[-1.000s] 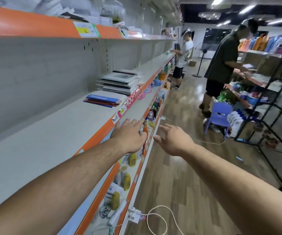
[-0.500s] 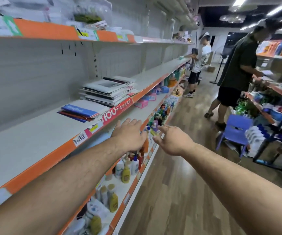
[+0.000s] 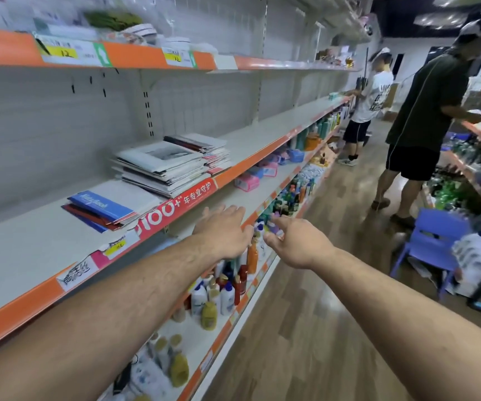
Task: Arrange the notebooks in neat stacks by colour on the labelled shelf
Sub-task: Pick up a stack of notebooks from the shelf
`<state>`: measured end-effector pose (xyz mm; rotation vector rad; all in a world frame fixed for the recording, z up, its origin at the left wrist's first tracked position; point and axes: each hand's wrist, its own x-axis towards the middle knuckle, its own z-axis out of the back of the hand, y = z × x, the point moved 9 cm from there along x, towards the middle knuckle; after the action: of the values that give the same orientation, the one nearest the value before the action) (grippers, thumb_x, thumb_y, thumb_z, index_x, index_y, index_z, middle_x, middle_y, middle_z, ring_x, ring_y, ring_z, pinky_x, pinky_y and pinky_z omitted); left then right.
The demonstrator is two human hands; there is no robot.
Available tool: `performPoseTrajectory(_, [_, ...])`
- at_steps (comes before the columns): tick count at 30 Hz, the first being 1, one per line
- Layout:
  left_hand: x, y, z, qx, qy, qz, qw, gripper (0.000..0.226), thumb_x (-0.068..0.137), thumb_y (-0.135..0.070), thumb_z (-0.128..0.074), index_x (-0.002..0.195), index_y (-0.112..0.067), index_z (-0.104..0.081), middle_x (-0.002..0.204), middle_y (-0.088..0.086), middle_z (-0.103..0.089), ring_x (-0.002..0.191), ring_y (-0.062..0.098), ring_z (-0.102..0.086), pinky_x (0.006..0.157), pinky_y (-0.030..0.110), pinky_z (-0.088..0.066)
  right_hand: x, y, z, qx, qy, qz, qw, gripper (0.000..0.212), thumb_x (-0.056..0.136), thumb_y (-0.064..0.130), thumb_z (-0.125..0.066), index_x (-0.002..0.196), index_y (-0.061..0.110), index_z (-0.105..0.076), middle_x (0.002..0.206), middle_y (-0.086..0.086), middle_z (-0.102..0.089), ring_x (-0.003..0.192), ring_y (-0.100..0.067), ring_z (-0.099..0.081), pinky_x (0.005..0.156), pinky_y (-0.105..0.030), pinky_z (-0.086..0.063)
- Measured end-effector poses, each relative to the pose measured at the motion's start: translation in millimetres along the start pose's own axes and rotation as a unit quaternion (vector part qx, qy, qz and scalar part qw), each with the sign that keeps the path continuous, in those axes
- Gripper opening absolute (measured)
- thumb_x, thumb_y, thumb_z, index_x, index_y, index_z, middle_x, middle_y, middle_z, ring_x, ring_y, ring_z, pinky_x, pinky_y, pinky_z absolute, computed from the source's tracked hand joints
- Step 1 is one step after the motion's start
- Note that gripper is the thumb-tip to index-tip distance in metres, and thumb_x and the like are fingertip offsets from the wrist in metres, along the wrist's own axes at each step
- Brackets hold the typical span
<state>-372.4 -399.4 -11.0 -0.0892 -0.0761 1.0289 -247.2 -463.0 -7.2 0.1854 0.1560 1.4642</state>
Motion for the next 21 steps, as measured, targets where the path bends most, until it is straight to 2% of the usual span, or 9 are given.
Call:
performPoseTrajectory(7, [121.6, 6.9, -4.0, 0.0, -0.025, -0.007, 1.0, 0.065, 0.102, -0.049, -0.024, 0.159, -0.019, -0.017, 0.166, 0.001, -0.014, 0.153, 0.022, -0.009, 0.123, 0.051, -0.006, 115.0, -43.1, 9.6, -0.014, -0.016, 0.008, 1.0, 0.064, 0.102, 0.051, -0.039, 0.153, 0.014, -0.034, 0.156, -0.006, -0.039, 0.144, -0.023, -0.035, 0.112, -0.033, -0.034])
performPoseTrajectory(9, [160.7, 16.6, 0.7, -0.003, -0.038, -0.006, 0.999, 0.065, 0.101, -0.05, -0.024, 0.158, -0.018, -0.02, 0.165, 0.002, -0.019, 0.152, 0.024, -0.014, 0.122, 0.051, -0.01, 153.0, -52.4, 17.0, -0.02, -0.021, 0.01, 1.0, 0.063, 0.102, 0.051, -0.04, 0.153, 0.014, -0.035, 0.156, -0.007, -0.039, 0.143, -0.025, -0.037, 0.112, -0.034, -0.034])
performPoseTrajectory(13, [226.4, 38.4, 20.7, 0.025, -0.077, -0.003, 0.997, 0.058, 0.098, -0.049, -0.026, 0.146, -0.019, -0.038, 0.152, 0.004, -0.042, 0.143, 0.029, -0.03, 0.115, 0.052, -0.024, 223.6, -61.1, 37.9, -0.035, -0.018, 0.013, 0.999, 0.06, 0.103, 0.047, -0.041, 0.153, 0.016, -0.034, 0.155, -0.007, -0.04, 0.139, -0.028, -0.042, 0.112, -0.04, -0.038])
performPoseTrajectory(17, [278.7, 61.8, 38.1, 0.04, -0.087, 0.017, 0.995, 0.06, 0.098, -0.051, -0.024, 0.145, -0.016, -0.039, 0.152, 0.004, -0.041, 0.144, 0.027, -0.028, 0.116, 0.053, -0.022, 287.8, -61.0, 57.4, -0.009, -0.042, 0.021, 0.999, 0.053, 0.103, 0.04, -0.044, 0.151, 0.018, -0.038, 0.148, -0.009, -0.05, 0.132, -0.03, -0.05, 0.105, -0.038, -0.042])
performPoseTrajectory(21, [307.9, 83.2, 41.3, 0.065, -0.081, 0.046, 0.993, 0.057, 0.099, -0.047, -0.025, 0.145, -0.016, -0.038, 0.153, 0.003, -0.04, 0.144, 0.025, -0.027, 0.114, 0.051, -0.024, 339.1, -55.8, 52.4, 0.012, -0.014, 0.044, 0.999, 0.057, 0.103, 0.043, -0.042, 0.153, 0.017, -0.035, 0.153, -0.005, -0.045, 0.138, -0.026, -0.044, 0.108, -0.034, -0.037])
